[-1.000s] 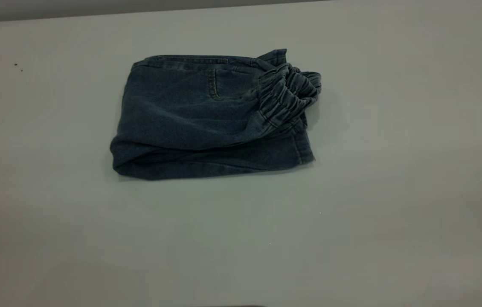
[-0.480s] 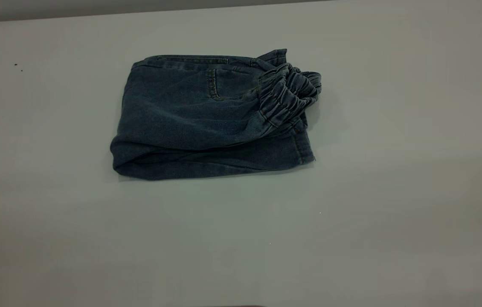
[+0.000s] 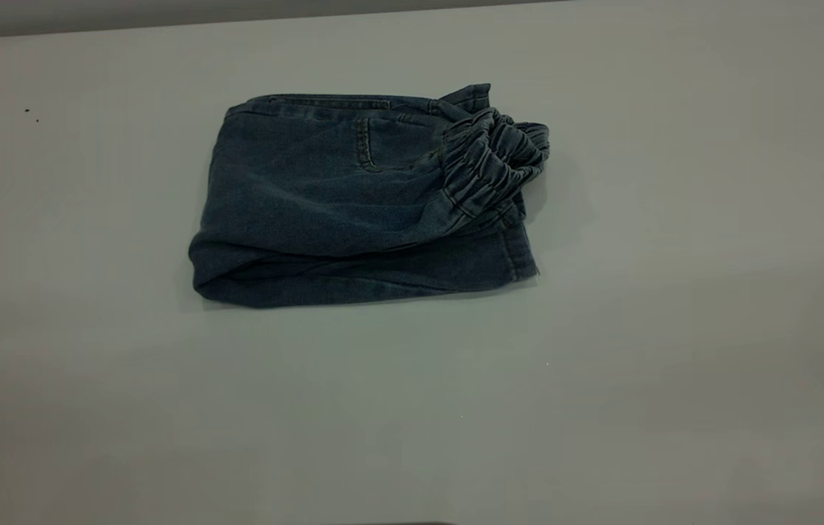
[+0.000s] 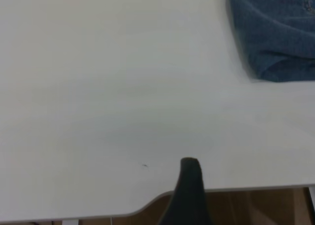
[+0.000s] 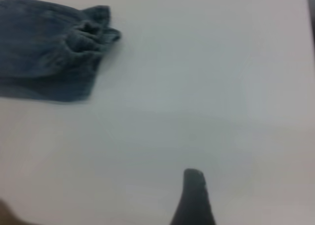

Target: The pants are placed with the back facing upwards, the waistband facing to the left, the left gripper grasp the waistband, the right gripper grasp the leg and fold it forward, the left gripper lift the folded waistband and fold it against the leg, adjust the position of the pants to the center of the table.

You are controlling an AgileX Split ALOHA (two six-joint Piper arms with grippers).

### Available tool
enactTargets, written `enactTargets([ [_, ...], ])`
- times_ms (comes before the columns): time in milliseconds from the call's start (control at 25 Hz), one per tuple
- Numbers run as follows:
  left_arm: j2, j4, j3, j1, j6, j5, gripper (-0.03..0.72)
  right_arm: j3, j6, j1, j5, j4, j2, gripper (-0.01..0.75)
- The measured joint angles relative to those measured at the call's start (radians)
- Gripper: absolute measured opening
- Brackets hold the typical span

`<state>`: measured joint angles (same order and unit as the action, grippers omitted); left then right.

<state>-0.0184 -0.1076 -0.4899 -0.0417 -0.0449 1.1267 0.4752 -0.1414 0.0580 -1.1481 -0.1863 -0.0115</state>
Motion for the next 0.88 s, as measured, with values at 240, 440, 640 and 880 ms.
enactTargets([
  [240,0.000,0.000,0.000,0.000,0.000,0.000,0.570,0.000,0.109,0.000,0.006,0.106,0.000,0.468],
  [440,0.000,0.000,0.000,0.000,0.001,0.000,0.570,0.000,0.121,0.000,0.007,0.110,0.000,0.468],
  [640,0.000,0.000,0.000,0.000,0.000,0.000,0.570,0.000,0.123,0.000,0.007,0.108,0.000,0.468],
  [880,0.000,0.000,0.000,0.000,0.001,0.001,0.570,0.000,0.124,0.000,0.007,0.108,0.000,0.468],
])
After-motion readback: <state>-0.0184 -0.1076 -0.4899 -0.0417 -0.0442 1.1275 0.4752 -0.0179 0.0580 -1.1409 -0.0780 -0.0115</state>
